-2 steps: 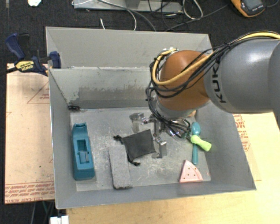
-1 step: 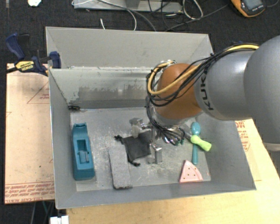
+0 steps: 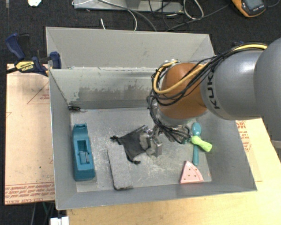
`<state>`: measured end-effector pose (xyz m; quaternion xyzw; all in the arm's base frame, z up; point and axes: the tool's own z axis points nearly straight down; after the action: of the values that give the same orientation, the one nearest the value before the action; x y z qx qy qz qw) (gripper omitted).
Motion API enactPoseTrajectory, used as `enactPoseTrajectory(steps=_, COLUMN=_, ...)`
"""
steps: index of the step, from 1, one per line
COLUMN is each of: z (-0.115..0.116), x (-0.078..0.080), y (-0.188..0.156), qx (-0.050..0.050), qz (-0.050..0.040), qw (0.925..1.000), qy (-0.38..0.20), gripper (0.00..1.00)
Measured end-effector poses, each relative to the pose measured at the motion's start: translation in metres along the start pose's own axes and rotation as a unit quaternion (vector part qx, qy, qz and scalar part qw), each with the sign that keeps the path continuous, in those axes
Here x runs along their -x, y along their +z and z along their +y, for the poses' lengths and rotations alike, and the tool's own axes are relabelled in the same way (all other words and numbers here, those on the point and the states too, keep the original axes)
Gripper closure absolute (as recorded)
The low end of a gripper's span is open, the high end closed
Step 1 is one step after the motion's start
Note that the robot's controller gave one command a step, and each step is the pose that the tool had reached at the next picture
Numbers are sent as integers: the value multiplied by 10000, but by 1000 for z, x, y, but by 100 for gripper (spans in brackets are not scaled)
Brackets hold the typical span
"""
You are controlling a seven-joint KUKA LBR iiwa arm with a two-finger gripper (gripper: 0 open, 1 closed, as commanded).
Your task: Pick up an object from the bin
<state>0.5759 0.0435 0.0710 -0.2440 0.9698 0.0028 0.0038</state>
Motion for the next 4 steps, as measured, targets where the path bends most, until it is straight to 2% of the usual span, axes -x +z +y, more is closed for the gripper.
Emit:
enactPoseTrajectory(steps=2, z=0, x=0, y=-7, qx=0, qz=-9, qw=10000, qy=8, gripper=100)
enactPoseTrajectory(steps=4, z=2, x=-1, y=-70, qx=17, qz=16, qw=10000, qy=22, gripper=100)
